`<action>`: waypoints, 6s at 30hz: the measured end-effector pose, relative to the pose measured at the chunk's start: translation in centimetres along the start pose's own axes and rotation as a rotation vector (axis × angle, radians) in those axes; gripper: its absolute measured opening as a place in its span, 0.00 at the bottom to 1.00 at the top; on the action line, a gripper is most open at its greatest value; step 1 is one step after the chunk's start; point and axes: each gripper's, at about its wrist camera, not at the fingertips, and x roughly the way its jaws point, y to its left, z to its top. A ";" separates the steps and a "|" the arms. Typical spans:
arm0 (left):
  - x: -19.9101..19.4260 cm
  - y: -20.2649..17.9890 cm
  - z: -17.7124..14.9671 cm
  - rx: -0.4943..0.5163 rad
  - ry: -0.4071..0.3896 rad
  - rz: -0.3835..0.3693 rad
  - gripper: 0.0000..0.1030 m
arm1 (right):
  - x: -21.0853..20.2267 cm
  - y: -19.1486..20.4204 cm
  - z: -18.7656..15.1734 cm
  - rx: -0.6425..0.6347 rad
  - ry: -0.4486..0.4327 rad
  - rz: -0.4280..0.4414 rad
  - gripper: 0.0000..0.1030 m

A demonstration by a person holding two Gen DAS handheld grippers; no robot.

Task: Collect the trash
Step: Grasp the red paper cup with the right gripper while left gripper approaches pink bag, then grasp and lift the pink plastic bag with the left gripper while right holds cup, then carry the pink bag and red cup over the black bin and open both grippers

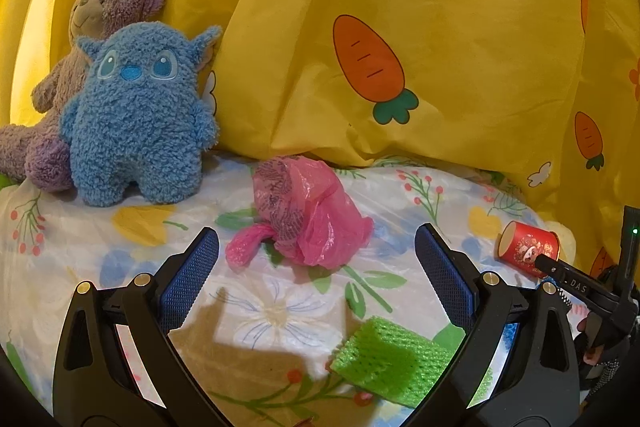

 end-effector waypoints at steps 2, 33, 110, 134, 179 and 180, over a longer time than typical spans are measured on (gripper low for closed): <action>1.0 0.3 0.1 -0.008 0.008 -0.006 0.94 | 0.3 0.3 0.0 -0.017 0.000 0.014 0.48; 6.3 -0.4 0.3 0.014 0.120 -0.035 0.09 | -0.7 2.6 -0.8 -0.134 -0.070 0.043 0.05; -15.4 -28.8 -10.3 0.358 -0.018 -0.476 0.07 | -27.3 -12.1 -9.9 -0.097 -0.326 -0.163 0.05; -12.4 -39.9 -10.0 0.386 0.043 -0.702 0.07 | -27.3 -21.1 -7.5 0.042 -0.331 -0.319 0.05; -10.8 -37.4 -11.9 0.313 0.065 -0.648 0.94 | -29.8 -22.5 -8.6 0.180 -0.477 -0.374 0.80; -10.9 -36.6 -11.9 0.306 0.063 -0.628 0.94 | -29.8 -22.2 -8.8 0.180 -0.478 -0.373 0.81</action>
